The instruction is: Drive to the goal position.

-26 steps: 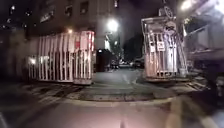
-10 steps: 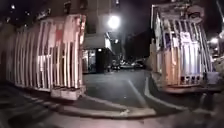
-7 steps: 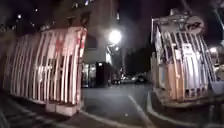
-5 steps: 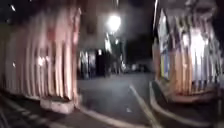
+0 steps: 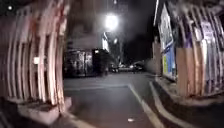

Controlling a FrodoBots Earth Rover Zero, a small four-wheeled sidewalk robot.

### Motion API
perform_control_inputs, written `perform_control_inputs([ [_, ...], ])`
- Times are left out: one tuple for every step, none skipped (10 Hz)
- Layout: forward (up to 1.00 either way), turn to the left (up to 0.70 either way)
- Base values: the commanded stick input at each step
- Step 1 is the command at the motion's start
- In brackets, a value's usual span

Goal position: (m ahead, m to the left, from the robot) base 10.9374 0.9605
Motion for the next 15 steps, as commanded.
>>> perform_control_inputs([
  [0.7, 0.0],
  [0.7, 0.0],
  [0.7, 0.0],
  [0.7, 0.0],
  [0.7, 0.0],
  [0.7, 0.0],
  [0.7, -0.01],
  [0.7, -0.14],
  [0.7, -0.14],
  [0.7, -0.14],
  [0.7, -0.14],
  [0.7, -0.14],
  [0.7, -0.07],
  [0.7, 0.0],
  [0.7, 0.0],
])
